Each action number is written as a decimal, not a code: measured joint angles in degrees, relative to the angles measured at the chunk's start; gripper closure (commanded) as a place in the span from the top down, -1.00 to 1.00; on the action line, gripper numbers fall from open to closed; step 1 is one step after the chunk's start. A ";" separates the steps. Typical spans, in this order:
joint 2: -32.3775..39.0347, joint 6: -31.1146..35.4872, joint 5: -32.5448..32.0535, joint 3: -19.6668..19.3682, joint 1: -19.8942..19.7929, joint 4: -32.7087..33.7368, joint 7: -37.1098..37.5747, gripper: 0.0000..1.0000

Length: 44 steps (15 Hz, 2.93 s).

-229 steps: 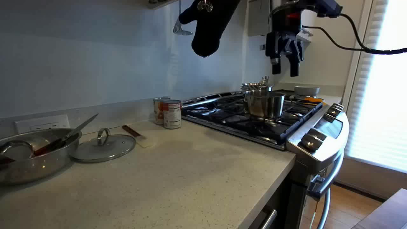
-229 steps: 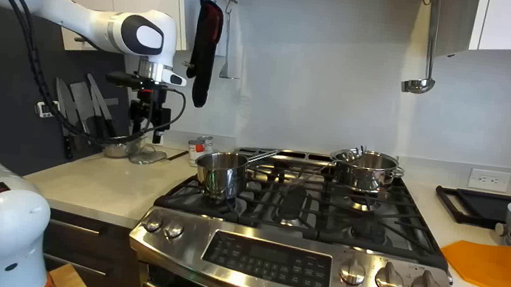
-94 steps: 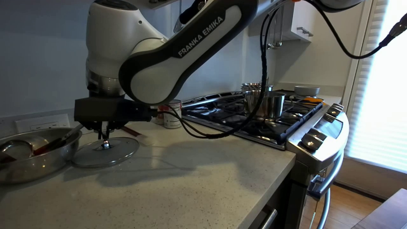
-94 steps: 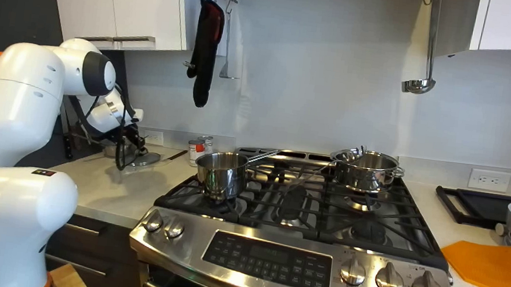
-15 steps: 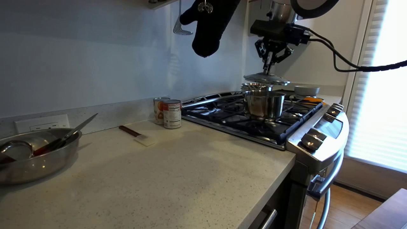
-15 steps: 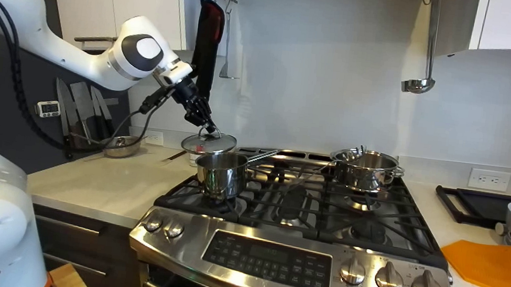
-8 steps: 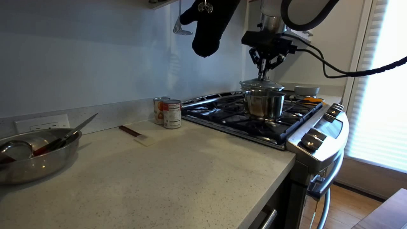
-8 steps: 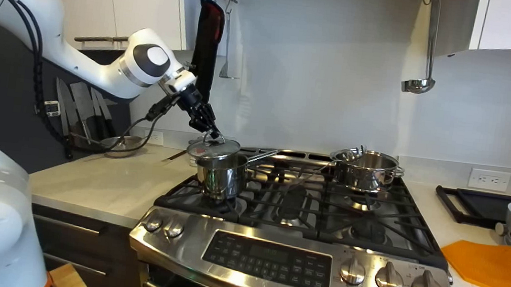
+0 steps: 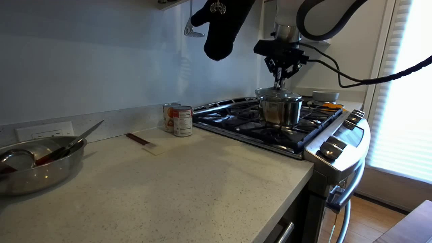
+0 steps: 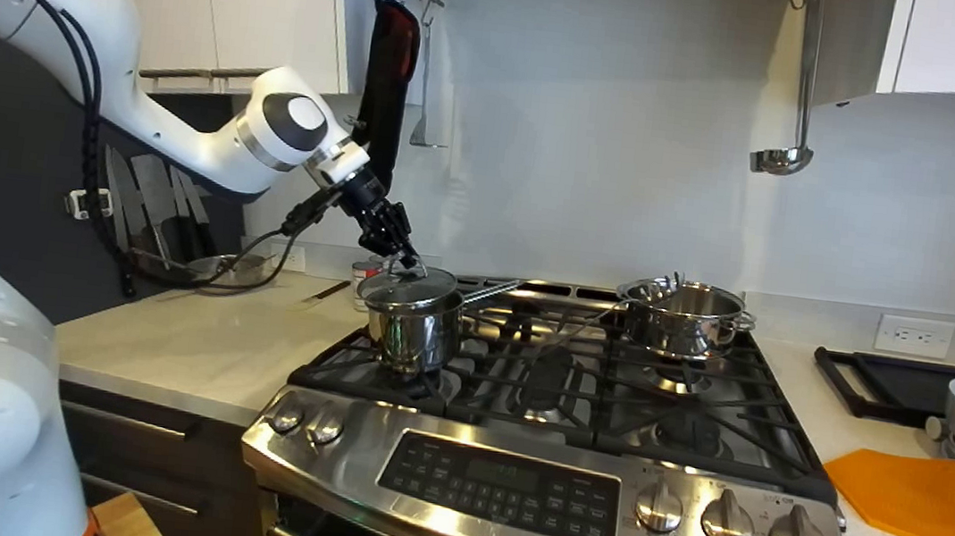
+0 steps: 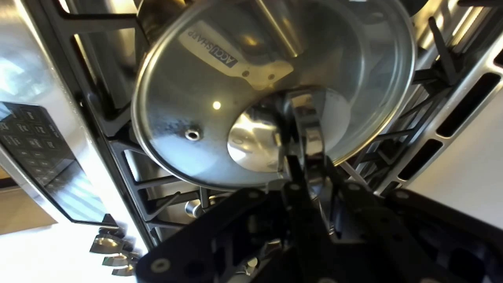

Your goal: Put the lid on the pot

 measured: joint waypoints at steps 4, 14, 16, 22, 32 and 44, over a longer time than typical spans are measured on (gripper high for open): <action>0.79 0.00 -1.17 -0.41 -0.05 0.10 2.12 -0.93; 1.43 -0.16 -1.97 -1.74 -0.05 0.15 4.39 -0.93; 1.77 -0.27 -1.97 -1.75 -0.03 0.26 4.39 -0.93; 2.90 -1.30 -1.97 -1.76 0.18 1.18 4.38 -0.20; 2.72 -1.73 -0.61 -3.68 4.88 2.00 -1.42 1.00; -12.24 -28.92 14.89 -7.58 17.95 1.13 -45.33 1.00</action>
